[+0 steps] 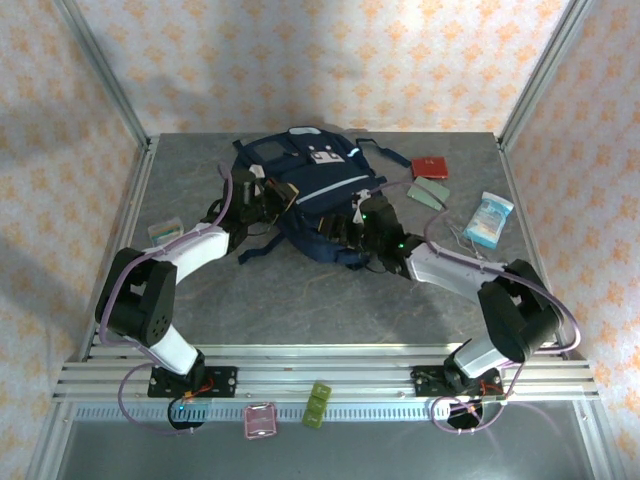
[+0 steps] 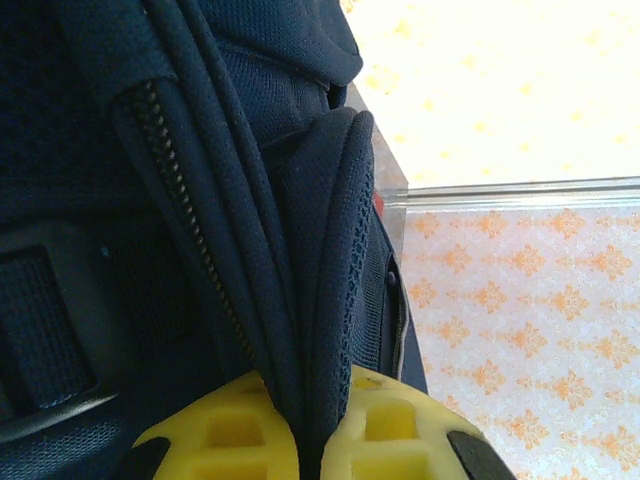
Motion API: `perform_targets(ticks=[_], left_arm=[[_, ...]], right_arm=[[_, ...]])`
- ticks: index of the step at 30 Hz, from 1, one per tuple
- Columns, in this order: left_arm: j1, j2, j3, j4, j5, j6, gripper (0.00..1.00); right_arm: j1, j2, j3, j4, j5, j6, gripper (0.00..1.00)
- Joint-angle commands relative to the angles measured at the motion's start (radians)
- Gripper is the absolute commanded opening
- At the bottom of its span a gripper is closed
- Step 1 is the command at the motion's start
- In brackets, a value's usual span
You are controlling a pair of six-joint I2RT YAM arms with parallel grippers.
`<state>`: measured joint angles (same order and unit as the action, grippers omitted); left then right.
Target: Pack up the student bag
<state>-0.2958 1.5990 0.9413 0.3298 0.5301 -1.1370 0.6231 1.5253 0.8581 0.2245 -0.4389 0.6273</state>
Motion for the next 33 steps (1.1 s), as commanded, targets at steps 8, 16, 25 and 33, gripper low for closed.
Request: perform_targets(ticks=[8,16,25,33], left_arm=[[-0.045,-0.076,0.009,0.147,0.042,-0.018,0.02],[-0.029,-0.078,-0.021,0.197,0.043,-0.050,0.00],[-0.015,-0.071,-0.023,0.264,0.070,-0.121,0.00],[-0.009,-0.064,-0.010,0.295,0.085,-0.155,0.00]], right_arm=[[-0.083,-0.020,0.015,0.271,-0.066,0.126,0.53],[-0.084,-0.142,-0.043,0.148,0.031,-0.027,0.47],[-0.085,-0.261,-0.133,0.004,0.157,-0.174,0.31],[-0.083,-0.247,-0.183,0.004,0.189,-0.316,0.34]])
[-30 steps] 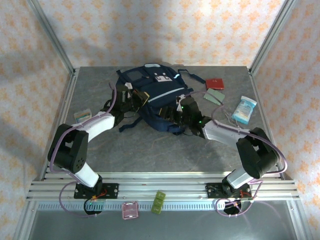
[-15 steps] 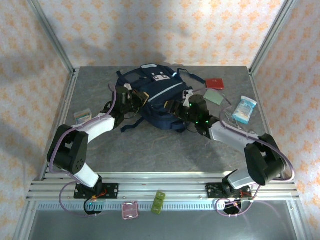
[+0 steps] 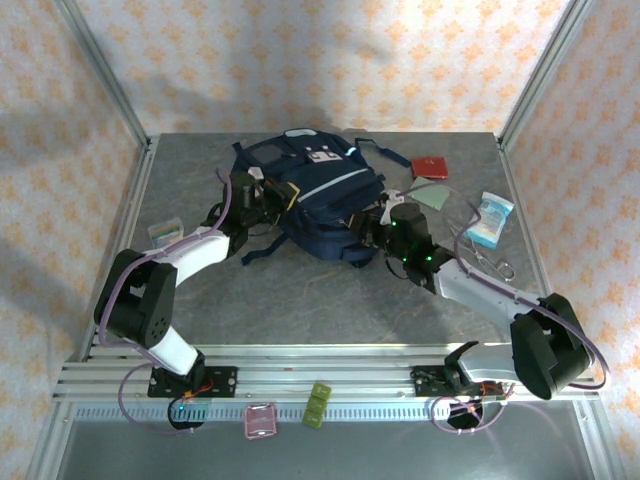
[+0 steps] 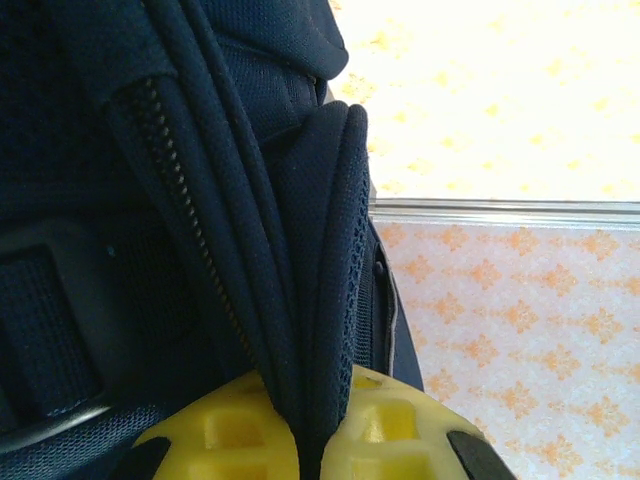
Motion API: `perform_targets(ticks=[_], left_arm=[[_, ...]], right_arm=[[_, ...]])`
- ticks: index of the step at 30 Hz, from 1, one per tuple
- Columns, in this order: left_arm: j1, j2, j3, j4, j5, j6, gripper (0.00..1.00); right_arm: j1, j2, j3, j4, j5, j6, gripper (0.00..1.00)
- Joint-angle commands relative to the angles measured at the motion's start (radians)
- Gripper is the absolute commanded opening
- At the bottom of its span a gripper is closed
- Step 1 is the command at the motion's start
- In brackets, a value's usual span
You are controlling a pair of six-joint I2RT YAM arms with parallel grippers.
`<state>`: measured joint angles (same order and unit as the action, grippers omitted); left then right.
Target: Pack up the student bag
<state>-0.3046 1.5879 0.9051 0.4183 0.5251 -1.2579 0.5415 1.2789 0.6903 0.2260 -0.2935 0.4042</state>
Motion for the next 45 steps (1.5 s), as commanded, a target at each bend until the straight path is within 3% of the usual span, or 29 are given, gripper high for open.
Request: perform_targets(ticks=[1,7,15,25,28,30,34,45], left_arm=[[0.001,-0.052,0.027,0.212,0.093,-0.038,0.00],[0.002,-0.052,0.037,0.206,0.105,-0.040,0.00],[0.002,-0.051,0.044,0.217,0.115,-0.053,0.00],[0.001,-0.047,0.043,0.234,0.131,-0.067,0.00],[0.001,-0.045,0.036,0.246,0.138,-0.073,0.00],[0.002,-0.047,0.033,0.254,0.140,-0.077,0.00],[0.007,-0.046,0.026,0.252,0.144,-0.072,0.00],[0.066,-0.088,-0.029,0.161,0.162,0.018,0.00]], right_arm=[[-0.002,0.009,-0.018,0.017,0.042,-0.109,0.34],[-0.001,0.075,0.007,0.083,0.029,-0.167,0.42],[0.011,0.115,0.014,0.138,-0.095,-0.213,0.49],[0.033,0.232,0.108,0.121,-0.096,-0.257,0.49],[0.040,0.251,0.131,0.109,-0.065,-0.256,0.38],[0.039,0.259,0.142,0.093,-0.040,-0.259,0.15],[0.039,0.249,0.143,0.052,0.036,-0.255,0.00],[-0.094,0.169,0.062,-0.110,0.120,-0.166,0.00]])
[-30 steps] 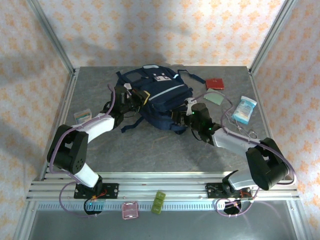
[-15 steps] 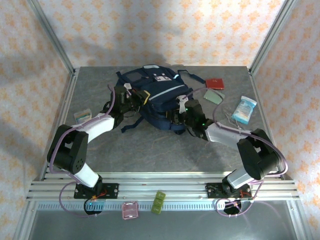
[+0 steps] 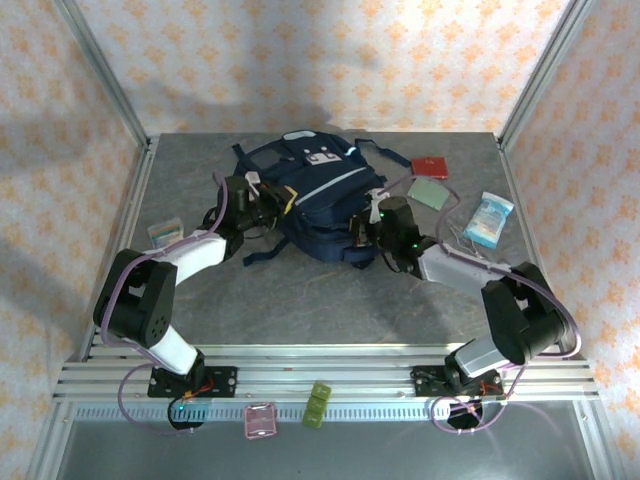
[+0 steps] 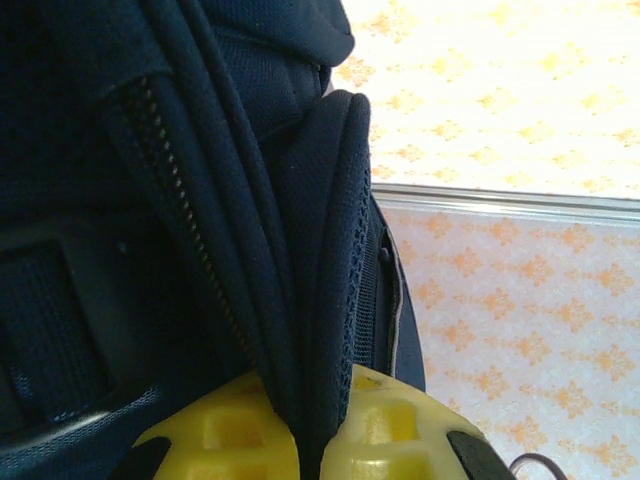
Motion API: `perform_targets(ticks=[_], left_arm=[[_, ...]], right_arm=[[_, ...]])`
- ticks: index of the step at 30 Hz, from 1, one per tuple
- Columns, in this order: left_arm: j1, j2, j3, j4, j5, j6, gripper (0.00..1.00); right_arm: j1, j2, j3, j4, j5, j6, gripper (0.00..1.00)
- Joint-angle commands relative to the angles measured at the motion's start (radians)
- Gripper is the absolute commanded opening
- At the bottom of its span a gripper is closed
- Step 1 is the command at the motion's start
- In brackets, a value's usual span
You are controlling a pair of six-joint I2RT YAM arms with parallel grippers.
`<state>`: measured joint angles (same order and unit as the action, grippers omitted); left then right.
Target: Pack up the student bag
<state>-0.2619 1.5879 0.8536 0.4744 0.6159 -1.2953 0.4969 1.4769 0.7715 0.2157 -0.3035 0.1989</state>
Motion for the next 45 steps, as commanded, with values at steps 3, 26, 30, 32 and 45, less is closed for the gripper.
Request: perform_targets(ticks=[3,26,30,32,45], left_arm=[[0.026,-0.089,0.026,0.063,0.073,0.097,0.00],[0.044,-0.148,0.079,-0.354,-0.118,0.498,0.46],[-0.038,-0.287,-0.054,-0.349,-0.209,0.439,0.55],[-0.089,-0.334,-0.102,-0.371,-0.260,0.412,0.56],[-0.277,-0.328,-0.228,-0.311,-0.558,0.232,0.64]], right_arm=[[-0.051,-0.042,-0.014,-0.124,0.133,0.032,0.00],[0.239,0.143,0.071,0.080,-0.181,0.208,0.00],[0.239,0.167,0.093,0.090,-0.199,0.208,0.00],[0.239,0.173,0.099,0.091,-0.209,0.205,0.00],[0.241,0.190,0.101,0.099,-0.221,0.206,0.00]])
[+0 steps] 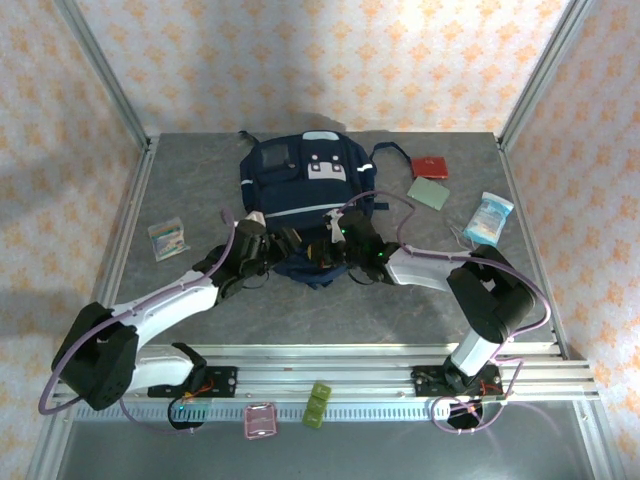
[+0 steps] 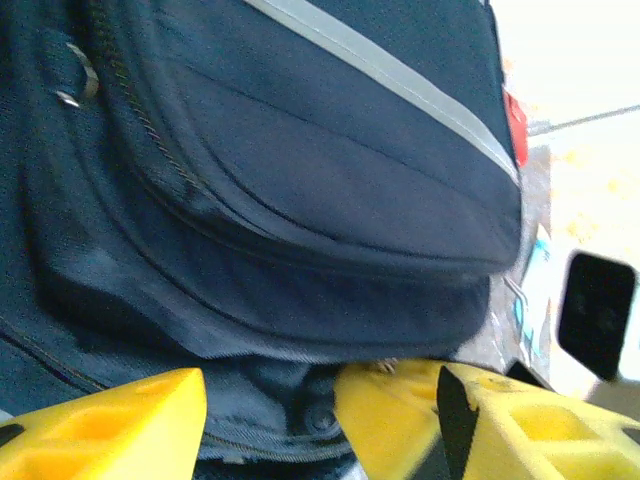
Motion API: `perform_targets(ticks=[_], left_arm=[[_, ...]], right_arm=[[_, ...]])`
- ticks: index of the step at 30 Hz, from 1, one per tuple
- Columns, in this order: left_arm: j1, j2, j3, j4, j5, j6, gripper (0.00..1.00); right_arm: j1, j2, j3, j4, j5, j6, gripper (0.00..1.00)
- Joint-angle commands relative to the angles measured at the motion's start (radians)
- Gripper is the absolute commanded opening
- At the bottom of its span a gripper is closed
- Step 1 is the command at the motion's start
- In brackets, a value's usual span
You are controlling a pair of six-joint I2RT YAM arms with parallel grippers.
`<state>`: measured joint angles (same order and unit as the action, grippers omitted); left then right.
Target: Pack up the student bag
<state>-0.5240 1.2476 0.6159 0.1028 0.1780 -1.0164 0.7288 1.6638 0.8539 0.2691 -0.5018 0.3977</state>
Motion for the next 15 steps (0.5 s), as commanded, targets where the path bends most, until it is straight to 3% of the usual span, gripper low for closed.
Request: perform_targets(ticks=[1,6,10,11,12,13,15], left_arm=[[-0.021,0.023,0.011,0.085,-0.140,-0.048,0.64],[-0.022,0.092,0.011,0.181,-0.201,-0.084,0.66],[-0.020,0.160,0.041,0.162,-0.227,-0.084,0.57],[-0.016,0.171,0.042,0.162,-0.225,-0.082,0.47],[-0.010,0.182,0.040,0.165,-0.216,-0.082,0.29],[0.001,0.191,0.033,0.171,-0.203,-0.085,0.17],[0.021,0.197,0.021,0.181,-0.182,-0.086,0.00]], right_arm=[[0.009,0.002,0.017,0.044,-0.021,0.009,0.00],[0.023,-0.003,0.021,0.032,-0.018,0.003,0.00],[0.037,0.012,0.026,0.016,-0.022,0.000,0.00],[0.037,0.014,0.025,0.011,-0.018,0.001,0.00],[0.037,0.016,0.024,0.004,-0.010,0.002,0.00],[0.036,0.014,0.024,-0.003,-0.002,0.001,0.00],[0.037,0.013,0.029,-0.032,0.022,0.000,0.00]])
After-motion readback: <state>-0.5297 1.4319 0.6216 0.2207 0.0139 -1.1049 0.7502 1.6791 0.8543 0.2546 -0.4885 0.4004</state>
